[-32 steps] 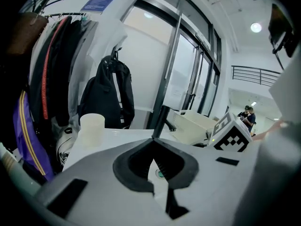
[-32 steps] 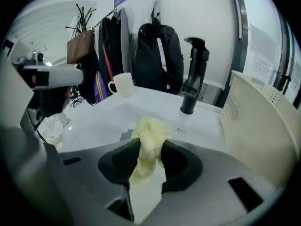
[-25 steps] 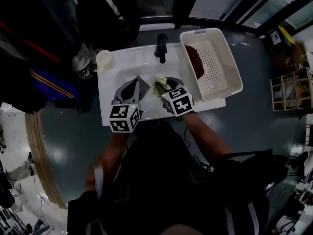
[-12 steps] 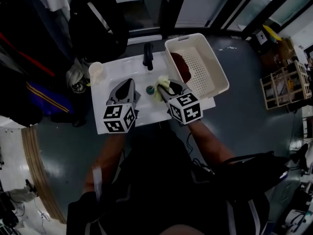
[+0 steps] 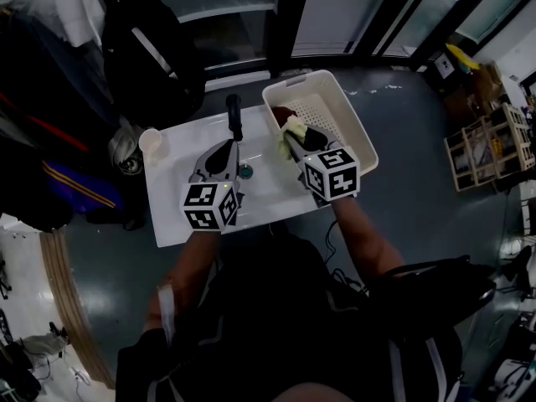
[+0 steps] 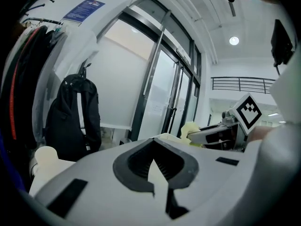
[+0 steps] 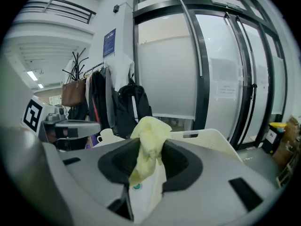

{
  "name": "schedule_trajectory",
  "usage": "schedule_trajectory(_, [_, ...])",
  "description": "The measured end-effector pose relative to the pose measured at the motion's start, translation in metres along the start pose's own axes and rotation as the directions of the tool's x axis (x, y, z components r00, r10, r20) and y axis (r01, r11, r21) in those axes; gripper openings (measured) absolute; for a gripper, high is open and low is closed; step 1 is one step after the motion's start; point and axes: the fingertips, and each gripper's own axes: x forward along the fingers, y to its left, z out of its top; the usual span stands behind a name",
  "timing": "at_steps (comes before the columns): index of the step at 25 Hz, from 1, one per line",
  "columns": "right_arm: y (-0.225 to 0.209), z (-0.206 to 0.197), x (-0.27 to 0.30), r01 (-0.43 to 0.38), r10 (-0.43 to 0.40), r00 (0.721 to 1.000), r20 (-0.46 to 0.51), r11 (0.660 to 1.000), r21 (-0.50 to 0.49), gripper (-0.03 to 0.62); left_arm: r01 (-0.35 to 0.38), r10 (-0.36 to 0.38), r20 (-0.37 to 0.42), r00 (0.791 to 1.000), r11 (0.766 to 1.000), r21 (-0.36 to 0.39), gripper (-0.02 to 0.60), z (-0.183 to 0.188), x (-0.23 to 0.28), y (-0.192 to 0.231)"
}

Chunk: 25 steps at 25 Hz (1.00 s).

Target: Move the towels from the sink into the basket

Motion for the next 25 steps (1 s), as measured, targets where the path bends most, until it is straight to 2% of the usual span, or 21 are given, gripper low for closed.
schedule_trajectory(8, [-0.103, 0.003, 0.016, 0.153, -0.154, 0.988, 0.006, 0.985, 0.077, 0.160, 0.059, -0.059, -0.010, 0.998, 0.998, -0.001, 0.003, 0.000, 0.047, -0.034])
schedule_trajectory(12, [-0.133, -0.007, 0.035, 0.158, -0.156, 0.987, -0.033, 0.983, 0.097, 0.161, 0.020, -0.021, -0.057, 0.998, 1.000, -0.005, 0.003, -0.008, 0.072, -0.034])
schedule_trajectory(25, [-0.200, -0.075, 0.115, 0.191, -0.158, 0.965, -0.211, 0.971, 0.145, 0.187, -0.015, 0.013, -0.123, 0.992, 1.000, -0.022, 0.003, -0.028, 0.140, -0.046])
